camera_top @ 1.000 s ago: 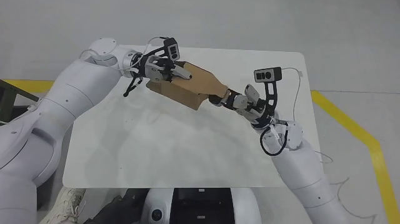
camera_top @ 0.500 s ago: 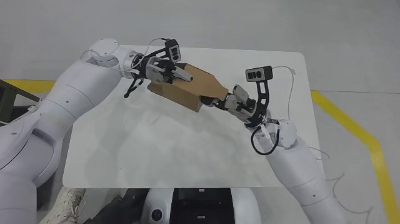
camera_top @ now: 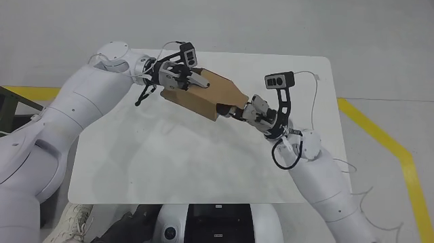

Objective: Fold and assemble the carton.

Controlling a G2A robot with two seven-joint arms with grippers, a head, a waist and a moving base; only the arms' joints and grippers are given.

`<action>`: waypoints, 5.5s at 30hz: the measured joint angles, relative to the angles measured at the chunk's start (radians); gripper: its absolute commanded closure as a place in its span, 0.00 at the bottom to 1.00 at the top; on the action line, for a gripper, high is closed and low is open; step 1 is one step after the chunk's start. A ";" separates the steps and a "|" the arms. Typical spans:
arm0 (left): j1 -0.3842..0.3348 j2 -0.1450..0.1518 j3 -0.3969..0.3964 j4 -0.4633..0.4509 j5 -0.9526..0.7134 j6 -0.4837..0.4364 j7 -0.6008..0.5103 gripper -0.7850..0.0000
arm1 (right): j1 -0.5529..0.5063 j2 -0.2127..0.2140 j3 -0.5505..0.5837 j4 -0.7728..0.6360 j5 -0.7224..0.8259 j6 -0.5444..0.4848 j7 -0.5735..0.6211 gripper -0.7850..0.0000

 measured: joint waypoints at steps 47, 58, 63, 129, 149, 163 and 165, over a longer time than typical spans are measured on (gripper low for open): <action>-0.010 -0.004 -0.002 0.025 0.043 -0.015 0.000 1.00 | -0.032 0.014 0.056 -0.042 -0.121 0.122 -0.115 0.00; -0.007 0.003 0.004 0.022 0.032 -0.012 0.000 1.00 | -0.041 0.014 0.052 -0.060 -0.109 0.124 -0.091 0.00; -0.009 0.004 0.008 0.016 0.025 -0.010 0.000 1.00 | -0.035 0.014 0.046 -0.058 -0.100 0.143 -0.078 0.00; -0.158 0.008 0.061 0.016 0.518 -0.069 0.083 1.00 | -0.081 0.038 0.093 -0.157 -0.544 0.190 -0.168 0.00; -0.132 0.025 0.102 -0.380 1.138 0.280 0.309 1.00 | -0.190 0.060 0.153 -0.218 -0.703 0.190 -0.295 0.00; -0.086 -0.096 0.189 -0.364 1.374 0.372 0.309 0.71 | -0.255 0.075 0.190 -0.248 -0.698 0.149 -0.312 0.00; -0.076 -0.110 0.189 -0.355 1.403 0.374 0.309 0.02 | -0.257 0.077 0.191 -0.246 -0.696 0.144 -0.313 0.00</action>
